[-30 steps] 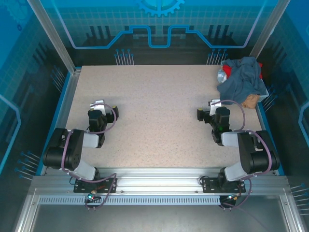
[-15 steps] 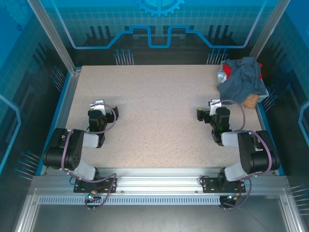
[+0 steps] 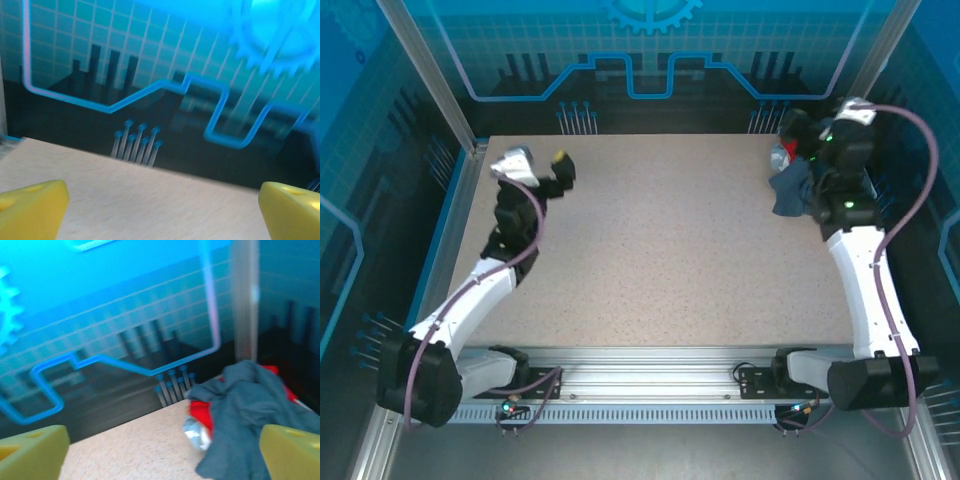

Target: Fold and stack the t-shirts

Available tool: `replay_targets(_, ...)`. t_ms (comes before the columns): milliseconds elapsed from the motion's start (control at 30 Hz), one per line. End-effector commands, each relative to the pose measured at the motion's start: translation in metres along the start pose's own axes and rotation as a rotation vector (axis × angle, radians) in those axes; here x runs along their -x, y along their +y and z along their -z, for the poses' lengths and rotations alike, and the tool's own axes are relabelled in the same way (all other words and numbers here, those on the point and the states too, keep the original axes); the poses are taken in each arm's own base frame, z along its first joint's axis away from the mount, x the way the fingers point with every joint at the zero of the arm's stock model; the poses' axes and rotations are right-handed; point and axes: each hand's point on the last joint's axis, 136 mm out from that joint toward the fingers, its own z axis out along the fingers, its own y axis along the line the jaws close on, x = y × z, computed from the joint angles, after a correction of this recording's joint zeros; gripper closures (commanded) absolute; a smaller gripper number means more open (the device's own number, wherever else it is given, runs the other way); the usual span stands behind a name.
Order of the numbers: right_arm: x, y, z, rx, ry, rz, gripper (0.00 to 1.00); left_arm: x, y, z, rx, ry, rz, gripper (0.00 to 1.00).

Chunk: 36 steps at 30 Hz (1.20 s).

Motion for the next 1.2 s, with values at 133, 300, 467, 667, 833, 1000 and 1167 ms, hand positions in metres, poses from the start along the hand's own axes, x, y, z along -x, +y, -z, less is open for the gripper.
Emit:
replay_targets(133, -0.115, -0.082, -0.074, -0.196, 0.548, -0.212, 0.21, -0.054, -0.095, -0.021, -0.255, 0.494, 0.209, 0.01)
replay_targets(300, -0.146, -0.107, -0.125, -0.23, 0.677, -0.225, 0.26, -0.083, -0.152, -0.002, -0.406, 0.645, 0.206, 0.01)
replay_targets(467, -0.175, -0.12, -0.169, -0.207, 0.714, -0.274, 0.25, -0.101, -0.184, 0.017, -0.497, 0.714, 0.217, 0.01)
replay_targets(667, -0.203, -0.126, -0.204, -0.187, 0.772, -0.298, 0.32, -0.095, -0.21, 0.03, -0.606, 0.728, 0.281, 0.01)
replay_targets(833, -0.203, -0.128, -0.217, -0.179, 0.757, -0.311, 0.61, -0.09, -0.212, 0.035, -0.606, 0.723, 0.286, 0.02)
replay_targets(1000, -0.165, -0.118, -0.209, -0.158, 0.636, -0.304, 0.85, -0.085, -0.205, 0.041, -0.593, 0.707, 0.282, 0.03)
replay_targets(1167, -0.125, -0.104, -0.183, -0.179, 0.541, -0.274, 0.91, -0.09, -0.197, 0.045, -0.57, 0.707, 0.275, 0.03)
